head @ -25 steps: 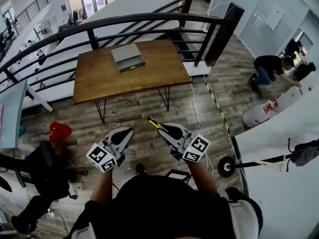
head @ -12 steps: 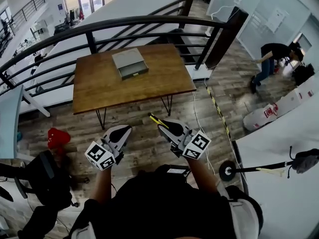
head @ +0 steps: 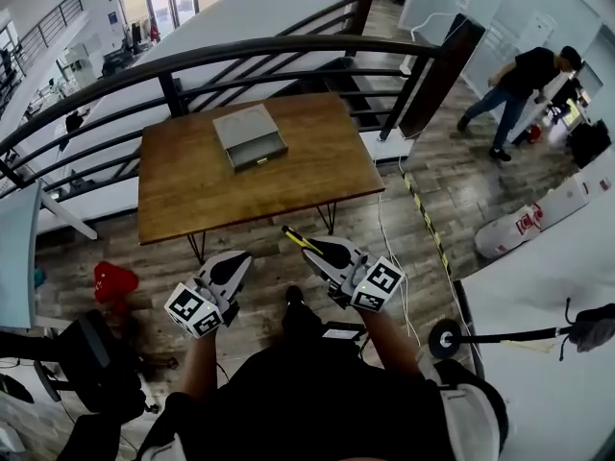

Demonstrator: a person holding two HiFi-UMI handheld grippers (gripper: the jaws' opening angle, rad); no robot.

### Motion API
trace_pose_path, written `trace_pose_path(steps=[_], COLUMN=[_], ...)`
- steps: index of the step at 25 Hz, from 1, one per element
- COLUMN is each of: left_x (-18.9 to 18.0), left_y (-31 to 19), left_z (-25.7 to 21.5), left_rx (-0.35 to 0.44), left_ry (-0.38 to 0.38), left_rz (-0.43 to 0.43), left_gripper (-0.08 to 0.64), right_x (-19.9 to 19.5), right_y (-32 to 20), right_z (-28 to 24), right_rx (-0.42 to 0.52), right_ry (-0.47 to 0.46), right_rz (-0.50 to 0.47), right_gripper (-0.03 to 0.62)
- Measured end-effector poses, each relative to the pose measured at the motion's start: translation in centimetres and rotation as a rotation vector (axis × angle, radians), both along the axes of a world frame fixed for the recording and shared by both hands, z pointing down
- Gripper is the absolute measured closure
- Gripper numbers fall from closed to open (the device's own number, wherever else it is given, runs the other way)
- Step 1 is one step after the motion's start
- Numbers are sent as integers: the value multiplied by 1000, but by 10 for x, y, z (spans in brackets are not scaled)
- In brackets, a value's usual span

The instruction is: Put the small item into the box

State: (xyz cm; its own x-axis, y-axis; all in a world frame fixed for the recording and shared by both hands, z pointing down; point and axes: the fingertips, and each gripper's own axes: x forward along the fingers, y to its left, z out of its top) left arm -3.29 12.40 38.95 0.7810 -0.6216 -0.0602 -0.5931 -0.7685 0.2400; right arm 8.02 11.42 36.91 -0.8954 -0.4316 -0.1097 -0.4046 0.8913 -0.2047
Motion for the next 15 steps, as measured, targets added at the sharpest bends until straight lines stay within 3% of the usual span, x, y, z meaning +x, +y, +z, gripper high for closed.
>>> trace_pose_path(steps=[15], left_x=[10], left_y=[-172], left_z=[-23], left_rx=[3], left_ry=[-33], left_rz=[-82], left_gripper=[545], right_x=[13], right_y=[-185], right_z=[-19], right_rx=[21], right_ry=[-41], right_rz=[-90], right_gripper=[520])
